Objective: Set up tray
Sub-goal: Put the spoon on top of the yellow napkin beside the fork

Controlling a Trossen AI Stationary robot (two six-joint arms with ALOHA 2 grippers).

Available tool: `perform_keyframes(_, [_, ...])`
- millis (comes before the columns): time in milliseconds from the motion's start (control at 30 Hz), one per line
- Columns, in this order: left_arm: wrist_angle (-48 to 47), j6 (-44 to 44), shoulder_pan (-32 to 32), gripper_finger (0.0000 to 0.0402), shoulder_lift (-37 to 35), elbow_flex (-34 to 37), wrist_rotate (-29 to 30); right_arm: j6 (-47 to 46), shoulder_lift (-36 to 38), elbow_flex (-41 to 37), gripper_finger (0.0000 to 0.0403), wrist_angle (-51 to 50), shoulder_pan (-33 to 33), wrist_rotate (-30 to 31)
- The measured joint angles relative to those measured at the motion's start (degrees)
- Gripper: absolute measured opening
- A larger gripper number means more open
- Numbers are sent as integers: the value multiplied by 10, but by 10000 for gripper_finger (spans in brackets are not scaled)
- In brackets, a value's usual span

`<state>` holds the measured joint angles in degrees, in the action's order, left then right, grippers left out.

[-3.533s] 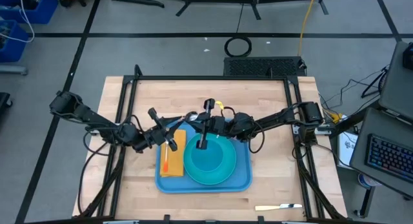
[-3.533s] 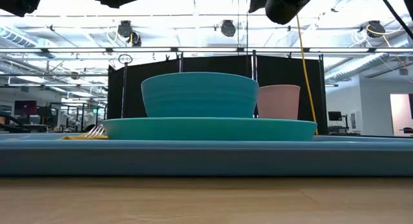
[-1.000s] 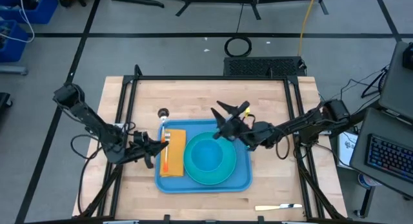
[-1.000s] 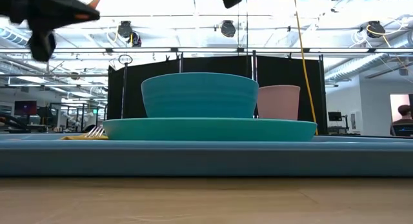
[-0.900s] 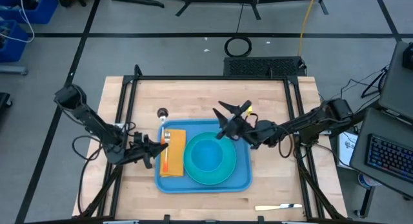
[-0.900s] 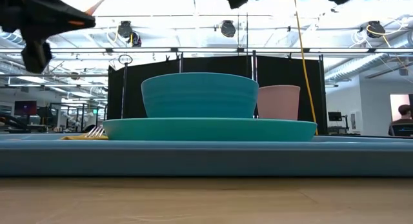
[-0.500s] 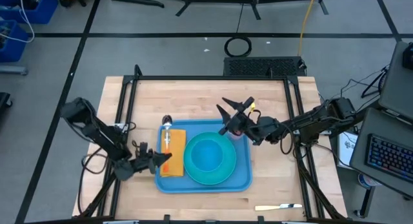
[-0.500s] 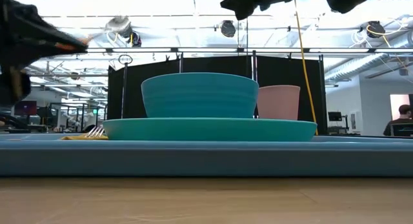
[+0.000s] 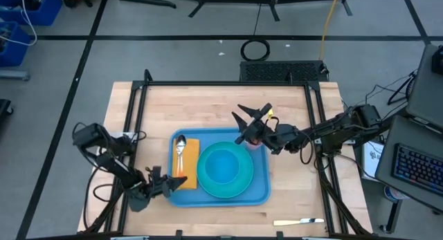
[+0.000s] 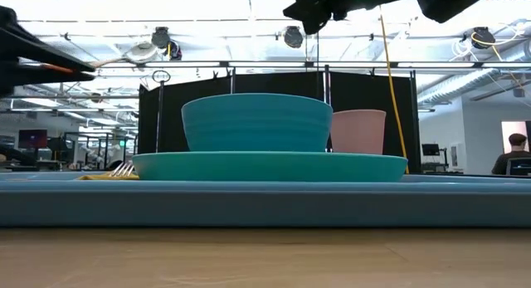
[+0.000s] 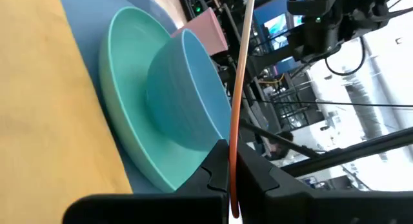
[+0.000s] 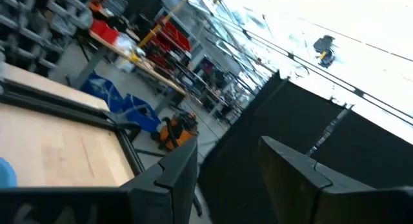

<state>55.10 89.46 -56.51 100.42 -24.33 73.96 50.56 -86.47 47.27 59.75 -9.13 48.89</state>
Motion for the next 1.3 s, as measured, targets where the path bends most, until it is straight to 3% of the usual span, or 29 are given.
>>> perform_keyframes(233, [2, 2, -24, 6, 45, -34, 56, -39, 1, -7, 155, 0, -3, -43])
perform_keyframes(367, [-7, -6, -27, 6, 61, -49, 60, -98, 1, -17, 155, -2, -3, -89])
perform_keyframes(567, [-14, -19, -24, 6, 94, -77, 54, -186, 1, -18, 155, -49, -3, -108])
perform_keyframes(633, [-20, -26, -25, 6, 103, -80, 54, -220, 2, -17, 155, -66, -3, -145])
perform_keyframes(733, [-14, -27, -27, 6, 113, -88, 52, -277, 14, 1, 155, -164, 3, -207])
perform_keyframes(967, [-14, -24, -31, 6, 122, -91, 56, -391, 51, 131, 155, -481, 26, -306])
perform_keyframes(1067, [-14, -25, -31, 6, 122, -93, 56, -433, 54, 193, 155, -582, 41, -387])
perform_keyframes(1300, [-14, -36, -31, 6, 122, -94, 44, -496, 43, 279, 155, -692, 91, -564])
